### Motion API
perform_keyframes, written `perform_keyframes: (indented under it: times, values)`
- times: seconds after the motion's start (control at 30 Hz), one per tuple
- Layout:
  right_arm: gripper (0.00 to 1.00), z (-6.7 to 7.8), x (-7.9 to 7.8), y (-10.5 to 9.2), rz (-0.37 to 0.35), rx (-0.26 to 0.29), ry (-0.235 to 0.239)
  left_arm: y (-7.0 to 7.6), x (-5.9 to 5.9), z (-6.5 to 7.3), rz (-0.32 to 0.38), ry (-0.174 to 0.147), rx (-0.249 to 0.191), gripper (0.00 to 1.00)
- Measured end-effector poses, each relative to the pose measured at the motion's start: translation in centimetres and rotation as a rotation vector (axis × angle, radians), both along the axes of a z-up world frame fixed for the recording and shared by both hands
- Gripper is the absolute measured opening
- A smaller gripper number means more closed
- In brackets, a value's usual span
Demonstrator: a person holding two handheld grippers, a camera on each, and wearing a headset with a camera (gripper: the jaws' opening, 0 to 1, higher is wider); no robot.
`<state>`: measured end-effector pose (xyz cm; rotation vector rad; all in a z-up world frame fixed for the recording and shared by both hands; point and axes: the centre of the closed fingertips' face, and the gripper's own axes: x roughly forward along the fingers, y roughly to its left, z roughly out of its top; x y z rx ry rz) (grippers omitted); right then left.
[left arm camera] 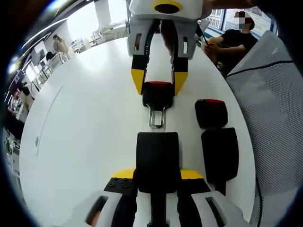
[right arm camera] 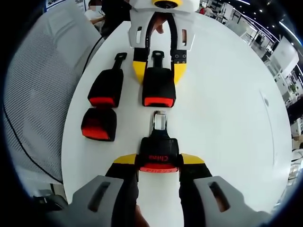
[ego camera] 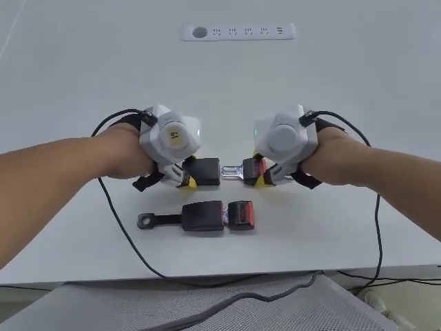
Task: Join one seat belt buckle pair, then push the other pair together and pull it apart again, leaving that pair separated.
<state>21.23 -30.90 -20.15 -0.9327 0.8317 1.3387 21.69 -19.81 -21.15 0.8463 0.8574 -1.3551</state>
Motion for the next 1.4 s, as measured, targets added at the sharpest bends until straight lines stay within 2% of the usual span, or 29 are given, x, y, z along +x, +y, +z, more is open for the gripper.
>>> perform_keyframes:
  times: [0.07,0.2,0.27,0.5,0.63,0.73,0.8,0.9,0.97,1.1,1.23,1.4]
  values:
    - [0.31,-0.6,0.2,-1.0,-0.004,-0.006,0.002,0.0,0.0,0.0,-0.002,0.001,0.004,0.32]
    - [0.31,-0.4,0.0,-3.1,-0.024,-0.017,0.008,0.0,0.0,-0.1,-0.005,0.003,0.008,0.32]
    - [0.31,-0.8,0.2,-4.0,-0.035,-0.023,0.007,0.0,0.0,-0.1,-0.005,0.002,0.004,0.32]
    - [0.32,-0.5,-0.1,-7.0,-0.061,-0.047,0.021,-0.1,-0.1,-0.1,-0.01,-0.005,0.011,0.32]
    - [0.32,-0.6,-0.1,-8.4,-0.063,-0.065,0.012,0.0,0.0,-0.1,-0.005,-0.008,0.014,0.32]
    - [0.32,-0.4,-0.2,-9.0,-0.063,-0.076,0.009,0.0,0.0,-0.1,0.003,-0.011,0.013,0.32]
    - [0.32,-1.0,0.3,-9.5,-0.066,-0.077,0.01,0.1,0.0,-0.1,0.006,-0.016,0.014,0.32]
    - [0.32,-0.8,0.1,-9.5,-0.072,-0.082,0.009,0.0,-0.1,-0.1,0.015,-0.019,0.023,0.33]
    - [0.33,-1.2,0.1,-9.7,-0.063,-0.097,0.002,0.0,-0.1,0.0,0.017,-0.025,0.031,0.33]
    - [0.33,-0.7,-0.1,-9.6,-0.066,-0.093,0.0,0.1,0.1,0.0,0.008,-0.045,0.046,0.33]
    - [0.33,-1.1,0.3,-9.7,-0.072,-0.094,-0.013,0.0,-0.1,0.2,0.017,-0.054,0.053,0.33]
    - [0.35,-0.8,0.1,-9.8,-0.09,-0.093,-0.041,0.0,0.2,0.6,0.051,-0.096,0.055,0.37]
